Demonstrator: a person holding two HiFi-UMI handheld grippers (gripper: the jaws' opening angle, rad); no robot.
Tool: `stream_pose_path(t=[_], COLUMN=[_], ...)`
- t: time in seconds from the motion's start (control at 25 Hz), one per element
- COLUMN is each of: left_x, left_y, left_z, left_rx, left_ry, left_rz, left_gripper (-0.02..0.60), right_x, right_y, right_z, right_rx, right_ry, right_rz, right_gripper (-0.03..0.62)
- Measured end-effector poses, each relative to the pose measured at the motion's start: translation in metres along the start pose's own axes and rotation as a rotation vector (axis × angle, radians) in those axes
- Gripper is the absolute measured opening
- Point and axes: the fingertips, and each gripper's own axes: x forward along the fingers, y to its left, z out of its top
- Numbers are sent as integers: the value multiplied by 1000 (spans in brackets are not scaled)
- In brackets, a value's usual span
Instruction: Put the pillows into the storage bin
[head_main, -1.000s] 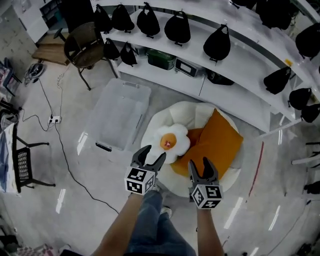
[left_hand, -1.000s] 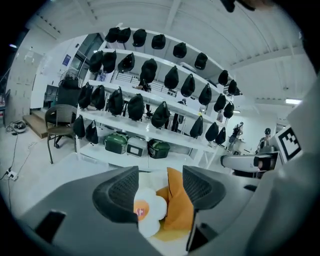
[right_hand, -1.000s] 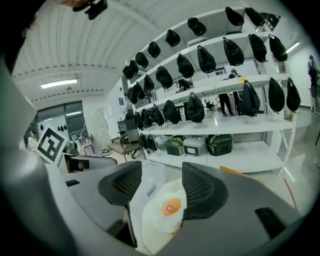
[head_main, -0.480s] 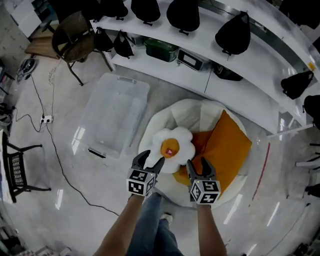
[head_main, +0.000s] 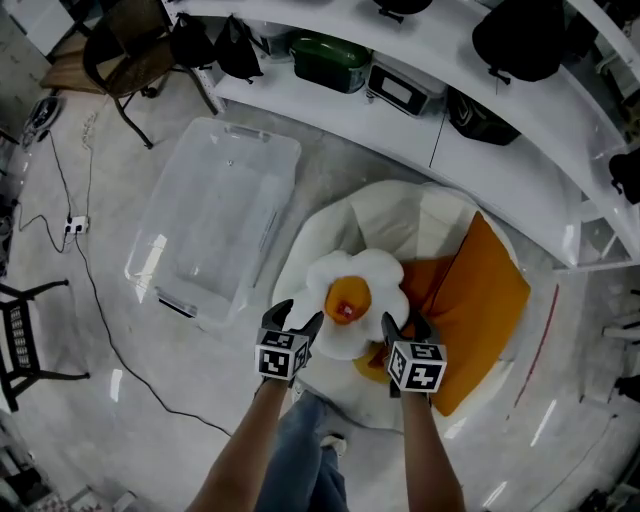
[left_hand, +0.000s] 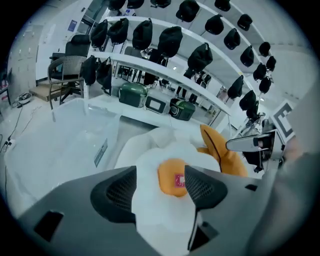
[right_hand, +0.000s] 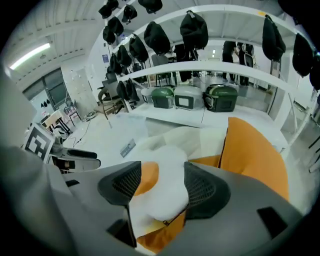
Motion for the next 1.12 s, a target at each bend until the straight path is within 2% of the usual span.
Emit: stream_pose_path(t=[0.2,0.36,0.52,0.6,0.76,0.84,1.0,1.12], left_x=[46,71,95,99,94,92,84,71], left_y=[32,47,47,48,44,40,35,31], left_z=[-40,-65,-83,-84,-82,-80,-72,-59], left_rx=[6,-26,-26,-28,-13,17,24,35], left_ry=[112,168,227,237,246,253,242,204], left_rz=[20,18,-1,12,6,-5,-4,4], left_gripper=[305,308,308,300,218,174,103,86], right_x=[51,77,96,100,101,99,92,81], right_y=[-13,-19,-29,-29,-22,-19,-12,-9], right_z=[-39,-56,-67,-69,-70,-70,-65,-55], right_rx=[-3,13,-21,-55,-62,-57,-37,-26], right_ry=[157,230,332,379,406,396,361,315], right_rz=[-21,-35,-118,-147,-124,-115,-99,-87], right_gripper=[288,293,289,254,113,67,29,23])
